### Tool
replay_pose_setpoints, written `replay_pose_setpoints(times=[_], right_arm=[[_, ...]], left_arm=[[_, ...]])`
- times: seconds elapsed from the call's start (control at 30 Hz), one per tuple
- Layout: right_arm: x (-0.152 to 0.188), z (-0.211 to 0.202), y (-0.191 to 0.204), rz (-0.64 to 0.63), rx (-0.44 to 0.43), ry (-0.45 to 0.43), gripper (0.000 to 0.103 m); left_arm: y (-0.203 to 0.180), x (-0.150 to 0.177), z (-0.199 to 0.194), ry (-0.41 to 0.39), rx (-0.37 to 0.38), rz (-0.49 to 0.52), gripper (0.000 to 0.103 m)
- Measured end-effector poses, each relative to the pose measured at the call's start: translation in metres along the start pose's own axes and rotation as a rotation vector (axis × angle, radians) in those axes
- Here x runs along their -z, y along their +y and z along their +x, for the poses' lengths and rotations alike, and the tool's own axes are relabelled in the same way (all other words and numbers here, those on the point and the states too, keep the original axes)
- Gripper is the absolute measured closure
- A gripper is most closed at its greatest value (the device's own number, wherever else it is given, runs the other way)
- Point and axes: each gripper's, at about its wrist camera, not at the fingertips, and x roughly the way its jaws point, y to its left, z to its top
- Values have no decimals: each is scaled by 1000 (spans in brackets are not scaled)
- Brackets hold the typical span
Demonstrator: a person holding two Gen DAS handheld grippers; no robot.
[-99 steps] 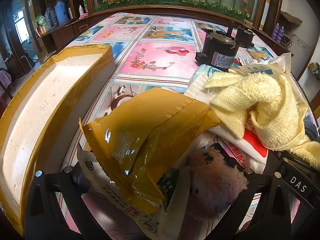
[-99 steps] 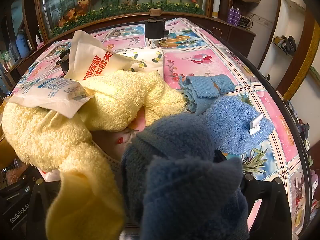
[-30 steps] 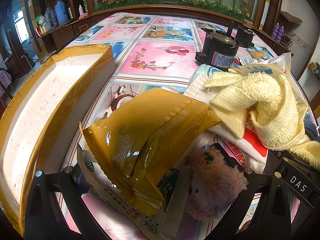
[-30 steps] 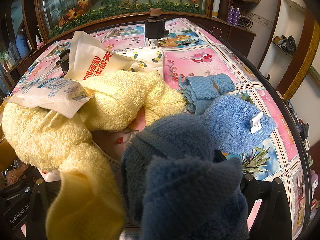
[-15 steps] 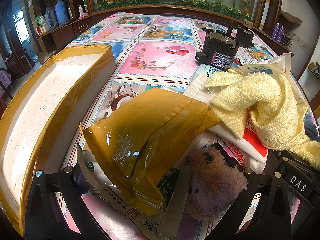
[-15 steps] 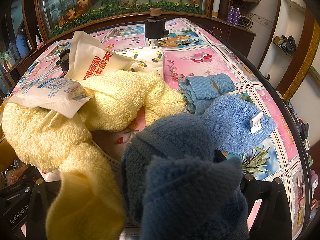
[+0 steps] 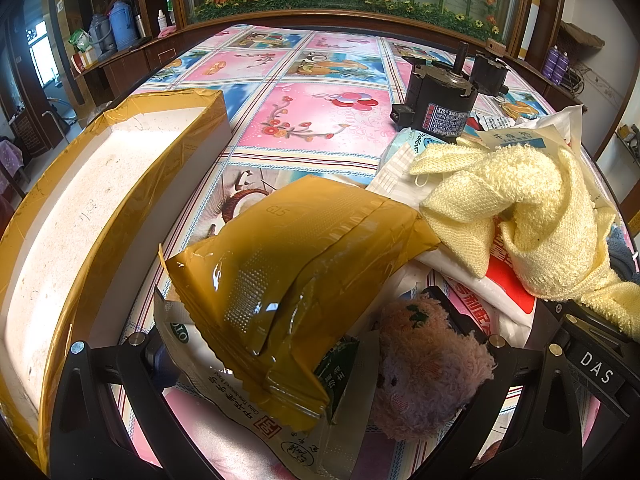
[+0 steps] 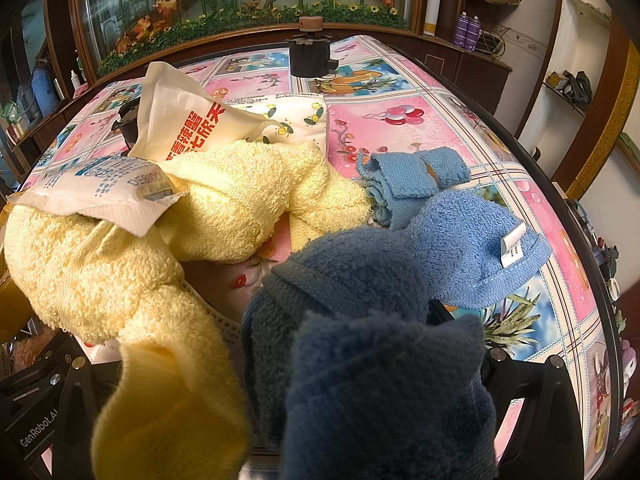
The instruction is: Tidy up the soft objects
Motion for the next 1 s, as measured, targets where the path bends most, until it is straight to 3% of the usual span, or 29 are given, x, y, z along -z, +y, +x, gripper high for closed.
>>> replay_pose_setpoints(times=[1.0], right_arm=[[0,1,2,7,8,-1,0]], left_arm=[[-2,3,-2,-1,-5,-8,0]])
